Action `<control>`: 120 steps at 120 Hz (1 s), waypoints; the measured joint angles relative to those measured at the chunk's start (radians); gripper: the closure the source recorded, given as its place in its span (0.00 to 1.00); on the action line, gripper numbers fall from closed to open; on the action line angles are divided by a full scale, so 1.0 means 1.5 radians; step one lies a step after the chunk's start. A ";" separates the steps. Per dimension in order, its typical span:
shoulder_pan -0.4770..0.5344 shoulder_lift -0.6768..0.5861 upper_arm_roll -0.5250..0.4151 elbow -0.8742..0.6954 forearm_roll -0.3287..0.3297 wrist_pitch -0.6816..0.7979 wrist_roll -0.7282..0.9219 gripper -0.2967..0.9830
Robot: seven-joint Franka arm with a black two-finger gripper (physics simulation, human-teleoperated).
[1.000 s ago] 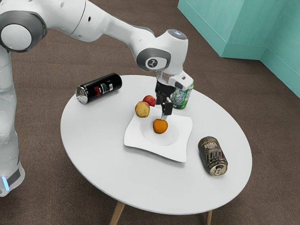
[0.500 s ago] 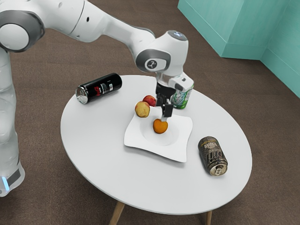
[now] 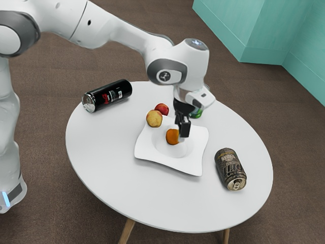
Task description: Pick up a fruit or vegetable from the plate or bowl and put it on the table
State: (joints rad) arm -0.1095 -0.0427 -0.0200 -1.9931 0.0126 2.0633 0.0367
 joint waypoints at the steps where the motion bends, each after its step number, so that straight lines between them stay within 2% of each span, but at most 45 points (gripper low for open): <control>1: 0.000 -0.002 0.000 0.000 0.000 0.000 0.000 0.23; 35: 0.054 -0.006 0.004 0.000 0.001 -0.002 0.001 0.23; 72: 0.028 -0.004 0.004 -0.009 0.001 0.000 0.001 0.23; 120: 0.043 0.014 0.005 -0.013 0.001 0.005 0.000 0.23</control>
State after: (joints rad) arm -0.0454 -0.0225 -0.0123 -2.0129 0.0137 2.0715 0.0374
